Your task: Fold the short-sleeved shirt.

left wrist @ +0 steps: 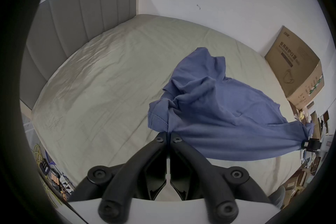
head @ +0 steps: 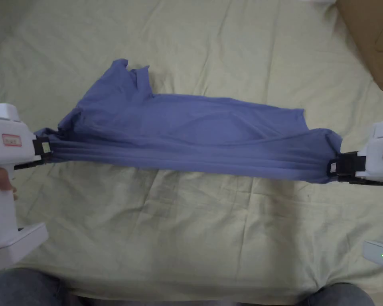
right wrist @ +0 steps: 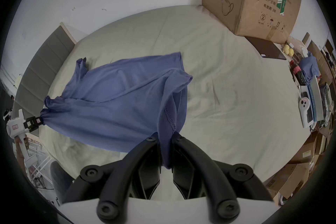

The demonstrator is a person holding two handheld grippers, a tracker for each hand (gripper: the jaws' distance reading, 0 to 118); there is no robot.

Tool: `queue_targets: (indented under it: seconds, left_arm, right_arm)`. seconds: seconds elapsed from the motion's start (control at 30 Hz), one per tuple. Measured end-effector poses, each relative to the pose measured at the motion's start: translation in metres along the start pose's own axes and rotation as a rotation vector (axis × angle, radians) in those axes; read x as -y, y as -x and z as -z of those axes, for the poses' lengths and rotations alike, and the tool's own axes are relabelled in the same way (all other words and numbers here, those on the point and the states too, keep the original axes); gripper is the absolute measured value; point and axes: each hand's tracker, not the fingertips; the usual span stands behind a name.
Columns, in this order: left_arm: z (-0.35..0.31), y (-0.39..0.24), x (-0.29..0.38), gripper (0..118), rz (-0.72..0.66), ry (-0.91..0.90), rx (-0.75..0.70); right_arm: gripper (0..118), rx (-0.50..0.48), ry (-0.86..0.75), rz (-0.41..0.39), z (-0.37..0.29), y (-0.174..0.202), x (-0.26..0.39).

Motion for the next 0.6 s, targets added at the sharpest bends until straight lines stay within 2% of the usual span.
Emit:
queue_targets:
  seconds: [0.17,0.3,0.33,0.4,0.43,0.47,0.5,0.53,0.6]
  left_arm:
    - [-0.031,0.017,0.051,0,-0.014,0.024,0.016]
    - [-0.027,0.029,0.099,0,-0.022,0.138,-0.006]
    - [-0.024,0.030,0.108,0,-0.012,0.167,-0.017]
    - [-0.020,0.030,0.117,23,-0.010,0.170,-0.041]
    - [-0.021,0.030,0.117,50,-0.010,0.176,-0.078]
    - [-0.018,0.034,0.114,75,-0.005,0.157,-0.103]
    - [-0.022,0.036,0.110,95,0.004,0.129,-0.104]
    - [-0.028,0.037,0.103,109,0.000,0.081,-0.099]
    - [-0.047,0.037,0.085,113,0.012,-0.056,-0.081]
  right_arm:
    - [8,-0.012,0.032,0.017,-0.013,-0.011,0.059]
    - [8,0.004,0.102,0.085,-0.001,-0.023,0.105]
    - [9,0.001,0.109,0.123,0.002,-0.026,0.113]
    - [15,-0.011,0.099,0.159,0.003,-0.027,0.120]
    - [34,-0.016,0.095,0.176,0.001,-0.024,0.120]
    - [58,0.034,0.075,0.135,-0.003,-0.022,0.118]
    - [79,0.082,0.060,0.091,-0.008,-0.021,0.113]
    - [96,0.115,0.048,0.046,-0.014,-0.020,0.107]
    - [100,0.185,-0.060,-0.020,-0.036,-0.011,0.094]
